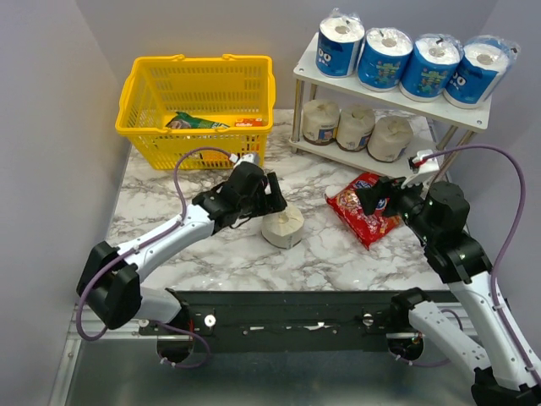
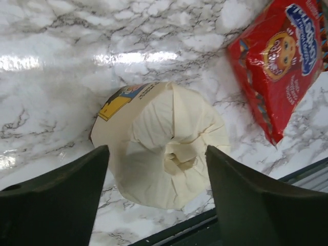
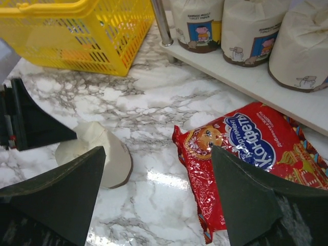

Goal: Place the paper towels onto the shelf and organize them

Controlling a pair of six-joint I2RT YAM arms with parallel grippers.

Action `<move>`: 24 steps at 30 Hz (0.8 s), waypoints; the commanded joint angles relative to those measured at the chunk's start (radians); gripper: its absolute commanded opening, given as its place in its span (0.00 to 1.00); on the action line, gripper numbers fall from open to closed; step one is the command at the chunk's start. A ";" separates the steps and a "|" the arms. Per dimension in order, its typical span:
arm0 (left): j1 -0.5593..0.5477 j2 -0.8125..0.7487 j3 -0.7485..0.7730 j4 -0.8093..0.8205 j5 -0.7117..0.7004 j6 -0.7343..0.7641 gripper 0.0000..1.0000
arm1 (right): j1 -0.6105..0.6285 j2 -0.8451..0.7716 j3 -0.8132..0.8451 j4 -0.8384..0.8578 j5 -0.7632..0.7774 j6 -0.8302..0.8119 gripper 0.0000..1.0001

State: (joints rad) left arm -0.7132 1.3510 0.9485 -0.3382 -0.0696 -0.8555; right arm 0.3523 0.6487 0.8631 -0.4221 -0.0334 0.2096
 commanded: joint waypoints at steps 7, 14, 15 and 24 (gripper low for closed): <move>0.234 -0.119 0.187 -0.195 -0.004 0.185 0.99 | 0.167 0.248 0.112 -0.020 -0.111 0.109 0.84; 0.422 -0.260 0.113 -0.288 -0.215 0.254 0.99 | 0.430 0.530 0.261 -0.014 0.068 0.126 0.84; 0.441 -0.283 0.090 -0.274 -0.217 0.263 0.99 | 0.470 0.566 0.277 -0.020 0.088 0.125 0.84; 0.455 -0.415 -0.002 -0.182 -0.148 0.302 0.99 | 0.579 0.879 0.444 -0.084 0.176 0.076 0.84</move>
State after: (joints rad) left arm -0.2676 0.9722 0.9508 -0.5625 -0.2260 -0.5880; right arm 0.8955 1.4422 1.2366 -0.4599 0.0689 0.3130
